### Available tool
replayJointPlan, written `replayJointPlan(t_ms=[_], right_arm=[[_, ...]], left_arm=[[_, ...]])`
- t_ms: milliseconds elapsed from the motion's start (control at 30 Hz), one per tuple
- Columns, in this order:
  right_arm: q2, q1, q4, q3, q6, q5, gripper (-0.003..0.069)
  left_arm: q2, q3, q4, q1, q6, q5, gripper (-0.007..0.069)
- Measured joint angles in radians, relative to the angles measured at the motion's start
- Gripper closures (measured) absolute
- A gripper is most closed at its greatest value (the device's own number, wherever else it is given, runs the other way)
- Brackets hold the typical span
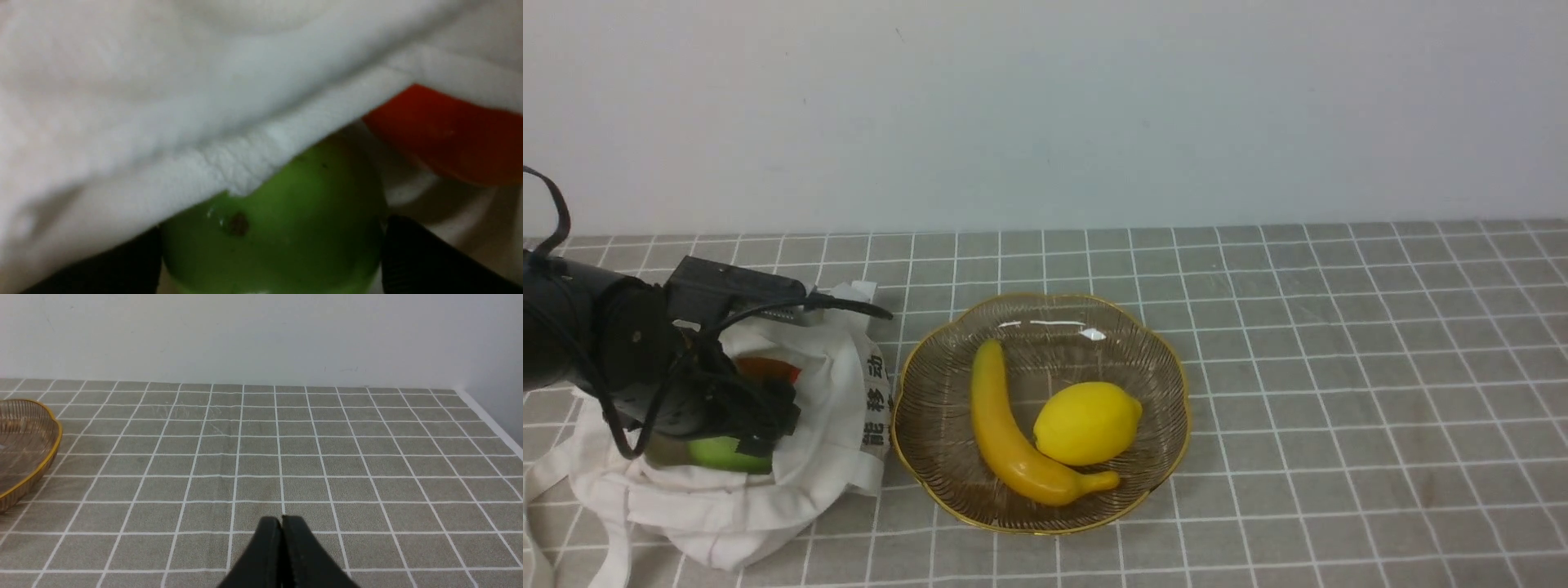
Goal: Take the fruit out of the bag on the grey coffee tablecloth and place them on the plate.
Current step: 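Reach into the white bag and grasp the apple with the left gripper, then place the held apple onto the plate with the left gripper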
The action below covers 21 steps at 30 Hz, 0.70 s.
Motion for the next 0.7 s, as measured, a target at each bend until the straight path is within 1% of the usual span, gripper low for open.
replayJointPlan(t_ms=[133, 267, 433, 600, 700], right_arm=[[0.000, 0.000, 0.000, 0.000, 0.000, 0.000, 0.0673], [0.000, 0.000, 0.000, 0.000, 0.000, 0.000, 0.0673], [0.000, 0.000, 0.000, 0.000, 0.000, 0.000, 0.0673], [0.000, 0.000, 0.000, 0.000, 0.000, 0.000, 0.0673], [0.000, 0.000, 0.000, 0.000, 0.000, 0.000, 0.0673]], left_arm=[[0.006, -0.004, 0.006, 0.000, -0.018, 0.009, 0.0025], [-0.001, -0.006, 0.007, 0.000, -0.021, 0.033, 0.0024], [-0.065, -0.003, 0.002, 0.000, -0.022, 0.133, 0.0024], [-0.174, -0.002, -0.024, 0.000, -0.022, 0.199, 0.0024], [-0.283, -0.002, -0.055, 0.000, -0.018, 0.253, 0.0024]])
